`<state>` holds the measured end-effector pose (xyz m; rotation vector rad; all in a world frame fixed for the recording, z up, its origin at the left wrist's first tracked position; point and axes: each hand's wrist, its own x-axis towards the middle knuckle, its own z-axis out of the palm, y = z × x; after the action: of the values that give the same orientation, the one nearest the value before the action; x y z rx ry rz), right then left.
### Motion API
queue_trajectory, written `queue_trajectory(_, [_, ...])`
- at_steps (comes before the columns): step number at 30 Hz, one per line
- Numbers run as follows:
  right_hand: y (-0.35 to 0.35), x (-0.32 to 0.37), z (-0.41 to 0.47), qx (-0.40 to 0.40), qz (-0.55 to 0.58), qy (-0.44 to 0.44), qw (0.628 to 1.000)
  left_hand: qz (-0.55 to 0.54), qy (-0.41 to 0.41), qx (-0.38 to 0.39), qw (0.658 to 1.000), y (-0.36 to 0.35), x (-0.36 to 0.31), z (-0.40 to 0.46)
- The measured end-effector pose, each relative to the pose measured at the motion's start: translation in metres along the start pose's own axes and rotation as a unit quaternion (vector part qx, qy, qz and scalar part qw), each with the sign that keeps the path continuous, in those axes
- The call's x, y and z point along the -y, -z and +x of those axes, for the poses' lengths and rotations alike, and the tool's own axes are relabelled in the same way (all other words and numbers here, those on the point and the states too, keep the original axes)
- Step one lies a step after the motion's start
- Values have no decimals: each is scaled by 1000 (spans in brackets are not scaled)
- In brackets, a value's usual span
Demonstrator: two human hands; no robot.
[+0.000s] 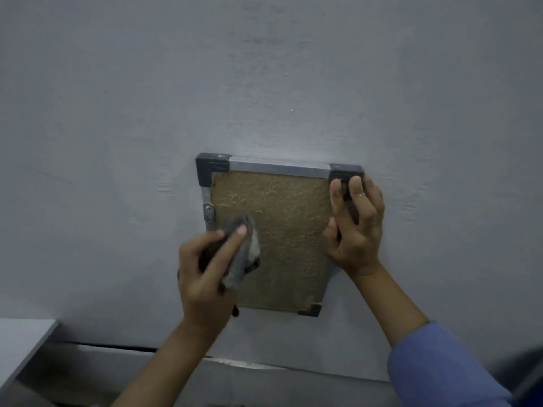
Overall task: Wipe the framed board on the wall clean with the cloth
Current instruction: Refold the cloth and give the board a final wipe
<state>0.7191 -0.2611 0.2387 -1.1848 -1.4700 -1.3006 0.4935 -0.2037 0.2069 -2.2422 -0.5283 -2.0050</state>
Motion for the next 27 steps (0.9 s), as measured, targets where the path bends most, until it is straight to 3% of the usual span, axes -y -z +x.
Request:
queue_trajectory(4, [21,-6,17,9,0,25,1000,-35,-79,-76,993,-5,-3,66])
queue_trajectory(9, [42,-34,32,40,-54,51,996,18,-201,-13,979,-44,-11,87])
queue_trajectory(17, [37,-45,29,59,-58,52,995,19,-200,-41,979,-64,-11,68])
queue_trajectory(21, [32,-48,28,52,-102,70,991,24,-300,28,953,-67,-8,53])
queue_trajectory(27, [29,-48,29,44,-114,65,990,1,-277,50,960,-72,-14,33])
